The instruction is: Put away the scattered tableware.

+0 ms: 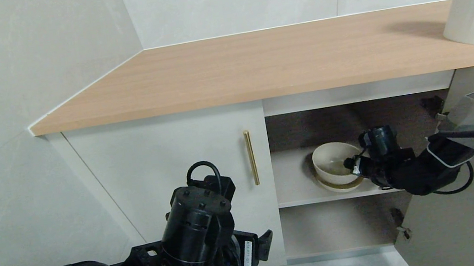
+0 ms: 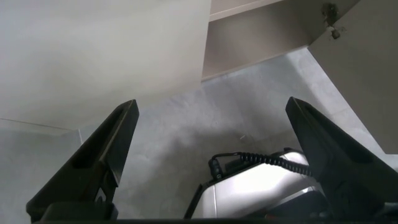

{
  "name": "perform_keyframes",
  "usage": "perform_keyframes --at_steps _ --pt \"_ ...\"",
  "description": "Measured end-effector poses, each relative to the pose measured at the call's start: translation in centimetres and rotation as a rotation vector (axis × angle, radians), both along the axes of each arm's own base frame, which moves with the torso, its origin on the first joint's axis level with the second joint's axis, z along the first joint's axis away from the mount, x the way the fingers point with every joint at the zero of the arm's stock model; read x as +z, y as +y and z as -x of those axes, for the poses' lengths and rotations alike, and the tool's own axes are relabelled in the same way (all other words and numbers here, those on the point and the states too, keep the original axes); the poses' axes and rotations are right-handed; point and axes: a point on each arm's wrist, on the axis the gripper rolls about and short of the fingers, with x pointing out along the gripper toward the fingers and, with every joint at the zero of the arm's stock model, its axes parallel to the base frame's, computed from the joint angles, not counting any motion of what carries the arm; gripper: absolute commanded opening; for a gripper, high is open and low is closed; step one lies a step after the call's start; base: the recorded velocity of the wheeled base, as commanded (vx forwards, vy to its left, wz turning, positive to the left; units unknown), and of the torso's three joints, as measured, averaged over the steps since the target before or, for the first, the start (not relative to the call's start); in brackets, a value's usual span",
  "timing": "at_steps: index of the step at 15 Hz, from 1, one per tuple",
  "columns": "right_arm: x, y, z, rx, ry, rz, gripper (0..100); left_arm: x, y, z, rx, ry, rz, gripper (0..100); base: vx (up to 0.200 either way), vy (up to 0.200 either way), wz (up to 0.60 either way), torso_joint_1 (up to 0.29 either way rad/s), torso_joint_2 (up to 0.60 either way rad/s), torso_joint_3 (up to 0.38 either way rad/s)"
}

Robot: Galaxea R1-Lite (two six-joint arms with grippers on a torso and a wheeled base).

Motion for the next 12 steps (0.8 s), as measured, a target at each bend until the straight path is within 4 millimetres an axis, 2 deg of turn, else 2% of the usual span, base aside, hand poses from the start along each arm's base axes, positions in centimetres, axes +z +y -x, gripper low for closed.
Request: perform_keyframes --at_steps 3,6,8,12 --pt "1.2 0.0 1.0 0.016 -0.002 -0.003 100 0.5 0.8 -0.6 0.041 -0.01 0.025 100 0.0 0.0 0.0 0.0 0.0 0.0" --pt "3.3 0.3 3.6 0.06 0.04 0.0 100 1.8 2.2 -1.0 0.095 -0.038 0.074 100 0.0 0.0 0.0 0.0 0.0 0.0" --pt "5.7 0.5 6.3 0.121 0.078 -0.004 100 3.3 3.8 -0.8 0.123 -0.066 0.108 100 0.0 0.0 0.0 0.0 0.0 0.0" --pt "11.3 0.0 13.6 0.252 0.151 0.021 100 5.5 8.3 0.4 0.187 -0.093 0.082 100 0.0 0.0 0.0 0.0 0.0 0.0"
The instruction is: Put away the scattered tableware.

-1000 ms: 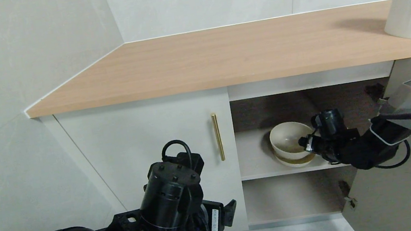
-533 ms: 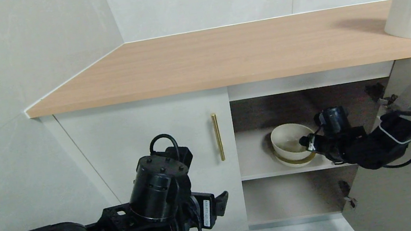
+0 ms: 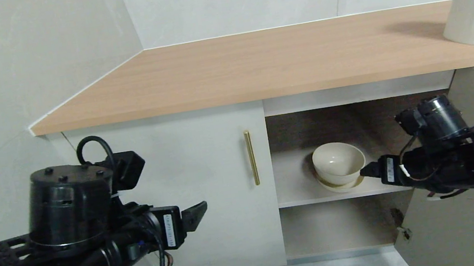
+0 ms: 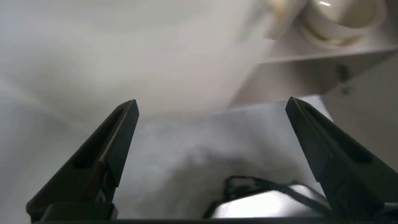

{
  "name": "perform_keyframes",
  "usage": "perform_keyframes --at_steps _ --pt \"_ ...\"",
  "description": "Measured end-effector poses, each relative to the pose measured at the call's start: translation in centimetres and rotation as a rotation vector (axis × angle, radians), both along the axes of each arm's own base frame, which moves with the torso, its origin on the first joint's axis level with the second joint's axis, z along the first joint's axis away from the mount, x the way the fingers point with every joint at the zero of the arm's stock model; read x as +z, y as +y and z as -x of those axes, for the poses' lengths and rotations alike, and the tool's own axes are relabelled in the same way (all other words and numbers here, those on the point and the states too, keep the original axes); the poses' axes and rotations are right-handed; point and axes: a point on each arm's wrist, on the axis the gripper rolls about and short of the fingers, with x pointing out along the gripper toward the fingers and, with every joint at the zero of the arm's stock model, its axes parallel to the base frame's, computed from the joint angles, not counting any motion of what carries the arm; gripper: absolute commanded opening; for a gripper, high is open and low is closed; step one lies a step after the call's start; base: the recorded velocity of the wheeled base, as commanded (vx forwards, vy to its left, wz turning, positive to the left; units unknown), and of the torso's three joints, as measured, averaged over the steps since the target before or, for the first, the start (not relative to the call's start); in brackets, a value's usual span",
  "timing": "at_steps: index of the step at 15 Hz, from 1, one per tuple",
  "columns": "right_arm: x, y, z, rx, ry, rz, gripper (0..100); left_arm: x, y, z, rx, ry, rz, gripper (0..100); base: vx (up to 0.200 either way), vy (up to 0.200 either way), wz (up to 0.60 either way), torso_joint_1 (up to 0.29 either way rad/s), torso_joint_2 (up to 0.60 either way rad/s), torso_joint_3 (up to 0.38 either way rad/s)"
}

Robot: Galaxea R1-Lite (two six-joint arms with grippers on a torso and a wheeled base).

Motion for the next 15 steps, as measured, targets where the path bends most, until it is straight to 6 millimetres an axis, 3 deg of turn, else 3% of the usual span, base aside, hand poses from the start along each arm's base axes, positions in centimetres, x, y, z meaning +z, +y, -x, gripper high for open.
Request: perform_keyframes --at_steps 3,5,11,15 --pt "2.2 -1.3 5.0 0.095 0.017 0.056 100 -0.2 1.5 1.1 0.027 0.0 -0.001 100 0.0 0.0 0.0 0.0 0.0 0.0" --pt "2.7 -1.4 7.2 0.146 0.007 0.058 100 -0.2 1.8 1.3 0.028 0.0 0.0 100 0.0 0.0 0.0 0.0 0.0 0.0" --pt "3.3 -1.3 8.4 0.176 -0.022 0.061 100 -0.3 1.5 1.1 0.029 0.001 -0.005 100 0.0 0.0 0.0 0.0 0.0 0.0" --pt "3.4 -1.1 8.6 0.194 -0.03 0.065 100 -0.5 1.5 1.1 0.03 0.008 -0.008 100 -0.2 0.0 0.0 0.01 0.0 0.0"
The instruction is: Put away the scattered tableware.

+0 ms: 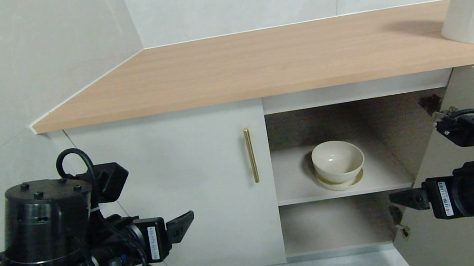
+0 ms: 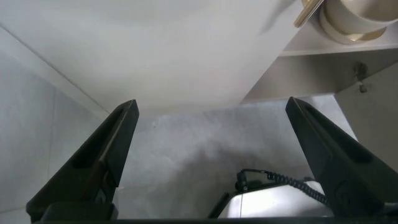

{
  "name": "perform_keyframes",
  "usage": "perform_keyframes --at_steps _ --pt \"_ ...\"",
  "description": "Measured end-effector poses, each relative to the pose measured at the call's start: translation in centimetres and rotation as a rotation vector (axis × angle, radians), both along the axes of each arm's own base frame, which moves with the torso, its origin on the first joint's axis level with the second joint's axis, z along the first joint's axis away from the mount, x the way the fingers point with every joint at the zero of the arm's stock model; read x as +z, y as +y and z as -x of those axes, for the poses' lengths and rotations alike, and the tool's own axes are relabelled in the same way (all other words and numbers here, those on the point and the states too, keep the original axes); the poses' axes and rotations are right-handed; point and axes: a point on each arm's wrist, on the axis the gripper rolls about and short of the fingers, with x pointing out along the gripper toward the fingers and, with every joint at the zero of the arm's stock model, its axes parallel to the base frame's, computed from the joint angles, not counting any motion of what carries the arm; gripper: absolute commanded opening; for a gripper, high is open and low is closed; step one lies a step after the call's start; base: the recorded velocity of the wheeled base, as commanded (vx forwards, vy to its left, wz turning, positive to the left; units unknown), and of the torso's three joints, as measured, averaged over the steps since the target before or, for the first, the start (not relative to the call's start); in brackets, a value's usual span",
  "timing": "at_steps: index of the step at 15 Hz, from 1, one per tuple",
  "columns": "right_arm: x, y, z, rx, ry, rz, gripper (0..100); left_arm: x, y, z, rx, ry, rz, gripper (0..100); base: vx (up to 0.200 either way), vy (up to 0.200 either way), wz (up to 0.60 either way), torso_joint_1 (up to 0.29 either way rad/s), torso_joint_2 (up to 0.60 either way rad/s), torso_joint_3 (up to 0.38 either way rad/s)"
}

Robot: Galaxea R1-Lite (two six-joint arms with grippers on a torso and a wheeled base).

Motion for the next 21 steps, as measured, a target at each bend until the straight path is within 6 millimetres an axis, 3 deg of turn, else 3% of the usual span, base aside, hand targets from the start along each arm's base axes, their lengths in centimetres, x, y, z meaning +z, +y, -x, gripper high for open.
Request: perform_keyframes --at_steps 17,21 --pt "-0.6 0.0 0.8 0.036 0.064 0.056 100 -0.1 0.0 0.1 0.0 0.003 -0.001 100 -0.2 0.0 0.0 -0.001 0.0 0.004" --pt "-0.5 -0.4 1.4 0.065 0.078 0.112 100 0.0 0.1 0.1 -0.001 0.002 -0.002 100 0.0 0.0 0.0 0.0 0.0 0.0"
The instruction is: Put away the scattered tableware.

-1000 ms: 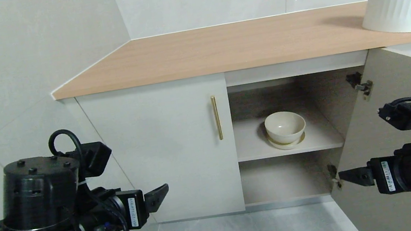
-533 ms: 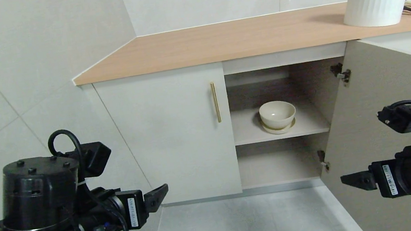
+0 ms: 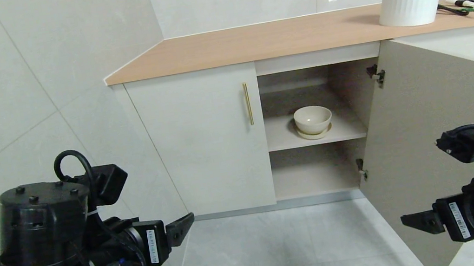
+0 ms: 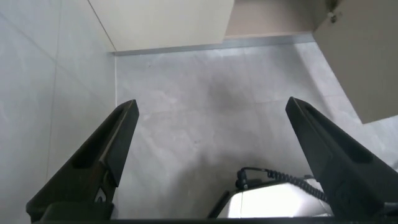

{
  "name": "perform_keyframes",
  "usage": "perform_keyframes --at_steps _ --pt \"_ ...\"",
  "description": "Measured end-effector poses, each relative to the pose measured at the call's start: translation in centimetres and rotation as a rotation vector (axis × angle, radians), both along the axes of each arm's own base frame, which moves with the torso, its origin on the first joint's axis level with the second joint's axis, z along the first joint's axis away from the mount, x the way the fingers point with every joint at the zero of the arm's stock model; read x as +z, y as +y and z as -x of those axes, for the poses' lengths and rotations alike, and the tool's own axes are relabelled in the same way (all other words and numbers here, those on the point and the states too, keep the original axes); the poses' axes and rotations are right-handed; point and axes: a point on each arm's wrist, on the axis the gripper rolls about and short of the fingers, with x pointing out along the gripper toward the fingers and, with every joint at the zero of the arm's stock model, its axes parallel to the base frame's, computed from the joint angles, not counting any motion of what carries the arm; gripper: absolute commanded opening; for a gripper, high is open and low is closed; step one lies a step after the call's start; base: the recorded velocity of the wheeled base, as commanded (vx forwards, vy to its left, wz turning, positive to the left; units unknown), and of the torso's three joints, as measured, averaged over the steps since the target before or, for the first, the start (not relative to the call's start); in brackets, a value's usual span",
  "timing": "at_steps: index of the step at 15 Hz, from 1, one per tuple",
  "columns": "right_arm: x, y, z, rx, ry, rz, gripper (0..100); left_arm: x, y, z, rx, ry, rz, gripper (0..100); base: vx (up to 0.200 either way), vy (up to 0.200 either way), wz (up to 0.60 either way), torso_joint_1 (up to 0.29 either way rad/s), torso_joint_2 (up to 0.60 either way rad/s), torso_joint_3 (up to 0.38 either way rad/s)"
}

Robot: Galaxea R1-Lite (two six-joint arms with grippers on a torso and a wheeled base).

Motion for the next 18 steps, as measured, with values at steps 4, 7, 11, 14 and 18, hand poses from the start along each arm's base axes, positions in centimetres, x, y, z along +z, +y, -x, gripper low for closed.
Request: perform_keyframes --at_steps 4,7,11,14,18 --pt "1.5 -1.4 2.2 0.037 0.065 0.08 100 0.0 0.0 0.0 0.0 -0.001 0.0 100 0.0 0.0 0.0 0.0 0.0 0.0" --pt "2.4 -1.6 2.5 0.032 0.045 0.074 100 0.0 0.0 0.0 0.0 -0.001 -0.001 100 0.0 0.0 0.0 0.0 0.0 0.0" --pt "2.5 -1.8 2.5 0.009 0.04 0.093 100 0.0 0.0 0.0 0.007 -0.003 -0.004 100 0.0 -0.2 0.0 0.002 0.0 0.002" --pt "2.3 -2.0 2.6 0.004 0.065 0.111 100 0.0 0.0 0.0 0.006 -0.003 -0.005 100 0.0 -0.2 0.0 0.01 0.0 -0.001" --pt "2.3 -2.2 2.8 0.001 0.105 0.133 100 0.0 0.0 0.0 0.007 -0.002 -0.006 100 0.0 -0.2 0.0 0.002 0.0 0.004"
